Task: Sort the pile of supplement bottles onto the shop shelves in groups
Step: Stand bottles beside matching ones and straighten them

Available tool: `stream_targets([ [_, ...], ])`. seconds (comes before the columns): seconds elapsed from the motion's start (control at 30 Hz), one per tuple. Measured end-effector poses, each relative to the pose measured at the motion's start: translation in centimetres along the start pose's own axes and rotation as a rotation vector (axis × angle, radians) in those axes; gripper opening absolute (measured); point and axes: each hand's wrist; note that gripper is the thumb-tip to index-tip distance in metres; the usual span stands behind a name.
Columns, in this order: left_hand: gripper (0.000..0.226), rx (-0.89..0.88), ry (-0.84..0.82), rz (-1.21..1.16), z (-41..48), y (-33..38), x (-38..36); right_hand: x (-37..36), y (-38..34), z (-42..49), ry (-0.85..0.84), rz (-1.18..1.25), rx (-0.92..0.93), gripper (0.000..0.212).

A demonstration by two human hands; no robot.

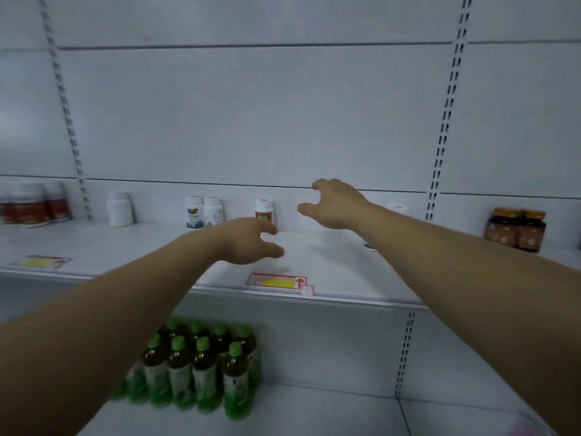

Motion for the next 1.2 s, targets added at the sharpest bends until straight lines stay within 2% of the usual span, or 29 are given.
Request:
stream_targets([
  [0.17, 0.062, 0.14, 0.101, 0.054, -5.5, -13.1, 3.9, -3.4, -14.4, 4.7, -0.064, 0.041, 0.205, 0.068],
  [0.33, 0.06, 0.367, 0.15, 0.036, -12.9, -28.2, 6.7, -8.6, -32.0, 8.2, -0.133, 0.127, 0.454, 0.068],
  [0.6, 0.06, 0.739, 0.103, -0.043, -23.9, -47.5, 6.6, -16.9, -56.3, 8.4, -0.28, 0.253, 0.821, 0.069],
  [0.87, 0.056, 0.964, 0.127, -0.104, -26.5, -61.6, 3.6, -28.3, -70.4, 11.2, -0.432, 0.204, 0.968, 0.065],
  [1.03, 0.057, 1.034, 0.111, -0.097, -22.7, -71.4, 3.7, -35.8, -76.6, 17.6, -0.502, 0.188, 0.964, 0.065],
  [1.2, 0.055, 1.073, 0.134, -0.117, -18.5, -80.7, 7.0, -41.2, -83.3, 25.5, -0.536, 0.204, 0.955, 0.066],
])
Point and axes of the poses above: each hand's wrist, its own z-axis towards the middle knuckle, its own x-axis out of the back of the hand, y = z × x, and after that the axes turned 13 degrees about x, right-handed
